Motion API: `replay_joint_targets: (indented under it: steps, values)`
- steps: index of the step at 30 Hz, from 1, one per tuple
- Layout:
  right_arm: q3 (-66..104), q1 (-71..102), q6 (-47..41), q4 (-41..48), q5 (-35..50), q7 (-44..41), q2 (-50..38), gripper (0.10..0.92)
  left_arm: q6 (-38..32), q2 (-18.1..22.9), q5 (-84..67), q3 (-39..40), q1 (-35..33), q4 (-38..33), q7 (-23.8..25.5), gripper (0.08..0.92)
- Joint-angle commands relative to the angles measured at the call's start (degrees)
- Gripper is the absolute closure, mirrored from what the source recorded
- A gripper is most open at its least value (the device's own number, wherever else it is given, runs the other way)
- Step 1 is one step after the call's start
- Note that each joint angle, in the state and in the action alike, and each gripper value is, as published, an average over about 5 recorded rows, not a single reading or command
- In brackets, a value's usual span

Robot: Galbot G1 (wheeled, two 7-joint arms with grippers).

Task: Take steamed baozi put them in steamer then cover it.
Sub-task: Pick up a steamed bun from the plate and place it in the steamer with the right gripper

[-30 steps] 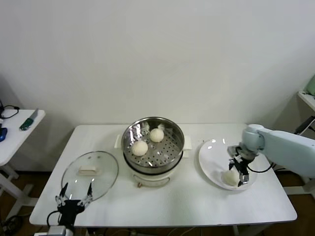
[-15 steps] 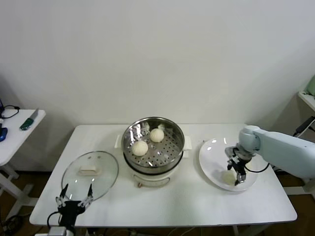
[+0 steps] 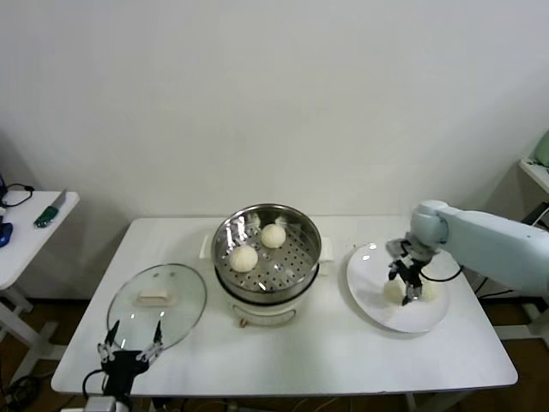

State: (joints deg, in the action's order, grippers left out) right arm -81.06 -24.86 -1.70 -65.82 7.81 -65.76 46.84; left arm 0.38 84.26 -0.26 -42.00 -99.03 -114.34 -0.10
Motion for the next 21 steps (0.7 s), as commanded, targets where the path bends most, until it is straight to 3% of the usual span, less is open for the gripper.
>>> replay_joint_targets:
  steps: [1,10,21]
  values:
    - [-7.7,-20.46,16.85,-3.3,-0.54,-3.73,8.28,0.338,-0.1,-0.1,-0.05,0.09,-0.19,-0.1,-0.03,0.177]
    - [-4.45,-26.39,29.82,-3.71,-3.3,-4.87,22.77,0.332,-0.01,-0.02,0.03,0.27,-0.61,-0.73,-0.01,0.177]
    - [0.86,-18.65,31.61,-4.02,-7.53,-5.19,34.47,0.329,-0.07,-0.48,-0.26,-0.13,-1.37,-1.14,-0.01,0.177]
